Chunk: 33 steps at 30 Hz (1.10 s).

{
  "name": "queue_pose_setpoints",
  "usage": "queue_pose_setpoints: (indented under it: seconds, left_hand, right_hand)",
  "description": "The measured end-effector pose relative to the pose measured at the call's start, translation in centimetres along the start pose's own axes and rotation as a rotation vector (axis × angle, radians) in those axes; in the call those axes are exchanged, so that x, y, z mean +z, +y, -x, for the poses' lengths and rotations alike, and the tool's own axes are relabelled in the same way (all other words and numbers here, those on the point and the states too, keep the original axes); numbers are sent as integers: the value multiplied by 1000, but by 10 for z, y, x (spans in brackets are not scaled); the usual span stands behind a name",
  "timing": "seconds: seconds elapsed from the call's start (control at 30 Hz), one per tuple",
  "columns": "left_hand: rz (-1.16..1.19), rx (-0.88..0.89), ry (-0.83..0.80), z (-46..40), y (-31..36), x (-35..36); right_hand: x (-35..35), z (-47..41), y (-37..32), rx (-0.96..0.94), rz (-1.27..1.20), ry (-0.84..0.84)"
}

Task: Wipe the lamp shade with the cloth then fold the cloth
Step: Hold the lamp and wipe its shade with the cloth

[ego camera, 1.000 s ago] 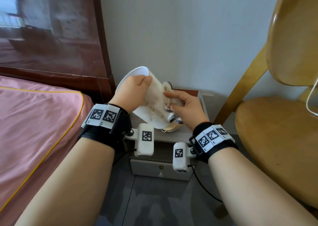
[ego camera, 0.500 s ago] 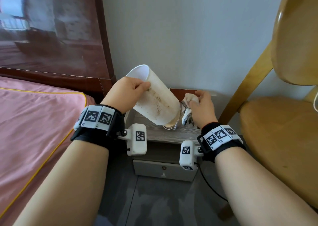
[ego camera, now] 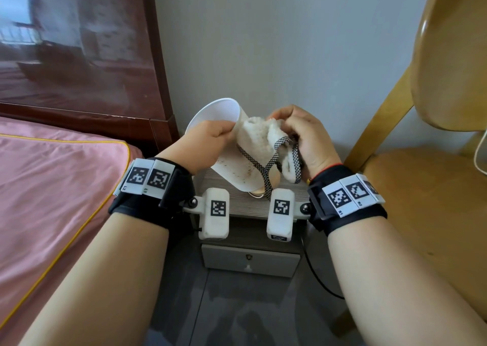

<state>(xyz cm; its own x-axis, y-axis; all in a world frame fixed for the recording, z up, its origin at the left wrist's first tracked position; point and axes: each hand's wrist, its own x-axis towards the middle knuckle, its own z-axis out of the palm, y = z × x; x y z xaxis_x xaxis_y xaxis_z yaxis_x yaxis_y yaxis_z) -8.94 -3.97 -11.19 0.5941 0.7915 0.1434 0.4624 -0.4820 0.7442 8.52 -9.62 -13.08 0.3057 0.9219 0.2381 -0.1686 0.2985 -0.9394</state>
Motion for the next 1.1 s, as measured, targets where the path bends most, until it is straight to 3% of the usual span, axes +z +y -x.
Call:
queue_pose_setpoints:
  seconds: [0.07,0.13,0.2,0.27,0.43,0.6,0.67,0.73,0.87,0.97,1.1]
  left_hand:
    - [-1,15,-6,0,2,1]
    - [8,35,-20,-1,1,2]
    - [5,34,-20,-1,-1,3]
    - [1,15,-14,-2,-3,2]
    - [-28,22,1,-3,-3,2]
    - [-35,32,-1,-3,-2,2]
    - [-32,58,1,-2,0,2]
    - [-49,69,1,-2,0,3]
    - [-70,27,6,-4,-2,3]
    - [-61,26,14,-5,-2,3]
    - [-81,36,21,-6,-2,3]
  right_hand:
    - [7,0,-1,-54,118,-27]
    - [6,-4,1,-79,548,-21]
    - [0,-6,4,40,998,-60]
    - [-4,-5,7,166,1136,-70]
    - [-1,-9,1,49,887,94]
    - [6,-4,-5,-115,458,44]
    - [9,-2,-1,-164,504,-6]
    - [10,-1,4,-155,706,-16]
    - [-2,-1,11,150,1331,-200]
    - [-6,-1,7,143,1237,-100]
    - [1,-7,-4,-142,846,54]
